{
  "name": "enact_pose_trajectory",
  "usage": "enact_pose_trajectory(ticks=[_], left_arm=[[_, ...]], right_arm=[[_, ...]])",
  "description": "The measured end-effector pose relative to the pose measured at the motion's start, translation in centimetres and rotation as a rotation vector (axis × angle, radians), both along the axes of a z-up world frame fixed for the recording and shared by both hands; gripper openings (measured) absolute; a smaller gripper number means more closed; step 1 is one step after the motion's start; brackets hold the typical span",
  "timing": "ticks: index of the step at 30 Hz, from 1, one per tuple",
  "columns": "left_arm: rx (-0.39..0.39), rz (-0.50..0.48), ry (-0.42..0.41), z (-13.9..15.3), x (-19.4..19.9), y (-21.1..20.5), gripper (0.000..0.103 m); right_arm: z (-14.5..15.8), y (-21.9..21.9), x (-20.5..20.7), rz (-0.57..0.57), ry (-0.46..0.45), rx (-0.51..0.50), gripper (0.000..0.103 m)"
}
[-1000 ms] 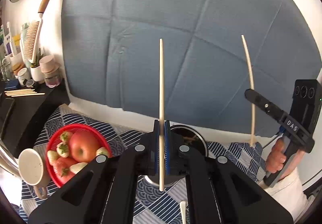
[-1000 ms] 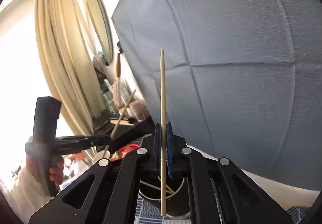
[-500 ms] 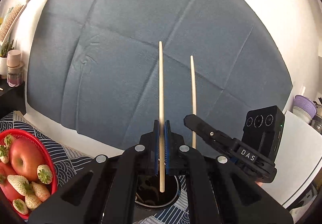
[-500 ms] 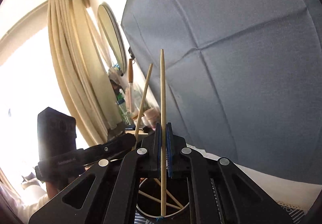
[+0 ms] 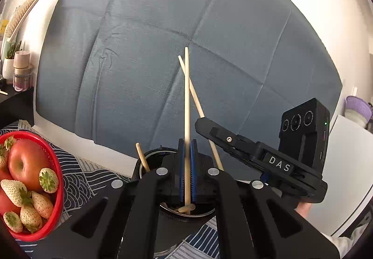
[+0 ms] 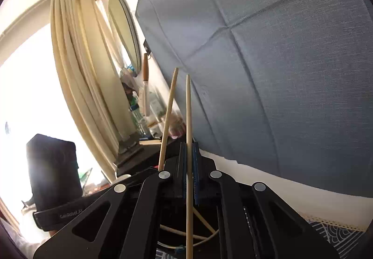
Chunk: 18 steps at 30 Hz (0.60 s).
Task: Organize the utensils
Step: 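Lower the left tool's chopstick into the black holder while the right tool lowers its own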
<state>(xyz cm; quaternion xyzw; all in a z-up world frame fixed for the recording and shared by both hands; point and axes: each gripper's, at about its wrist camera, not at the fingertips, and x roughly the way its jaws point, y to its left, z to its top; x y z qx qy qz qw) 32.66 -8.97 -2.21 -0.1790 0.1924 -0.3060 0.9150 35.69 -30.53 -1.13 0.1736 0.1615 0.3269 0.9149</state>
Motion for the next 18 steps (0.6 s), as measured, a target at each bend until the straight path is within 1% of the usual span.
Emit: enact_pose_trajectory(ticks=[2, 6, 9, 13, 15, 18], left_arm=[[-0.018, 0.008, 0.007, 0.1, 0.1, 0.4, 0.005], [-0.009, 0.011, 0.008, -0.2, 0.0, 0.4, 0.005], [-0.002, 0.01, 0.008, -0.5, 0.2, 0.5, 0.005], [0.037, 0.005, 0.005, -0.7, 0.0, 0.3, 0.005], [0.039, -0.003, 0.004, -0.6, -0.2, 0.3, 0.005], [0.068, -0.008, 0.0, -0.6, -0.4, 0.1, 0.005]], right_arm=[[0.4, 0.1, 0.4, 0.001, -0.006, 0.027, 0.005], [0.7, 0.4, 1.6, 0.002, -0.007, 0.048, 0.005], [0.1, 0.6, 2.4, 0.004, -0.003, 0.056, 0.005], [-0.7, 0.9, 2.7, 0.001, 0.007, 0.046, 0.005], [-0.9, 0.8, 2.6, 0.005, 0.012, 0.046, 0.005], [-1.2, 1.0, 2.1, 0.007, 0.022, 0.014, 0.005]])
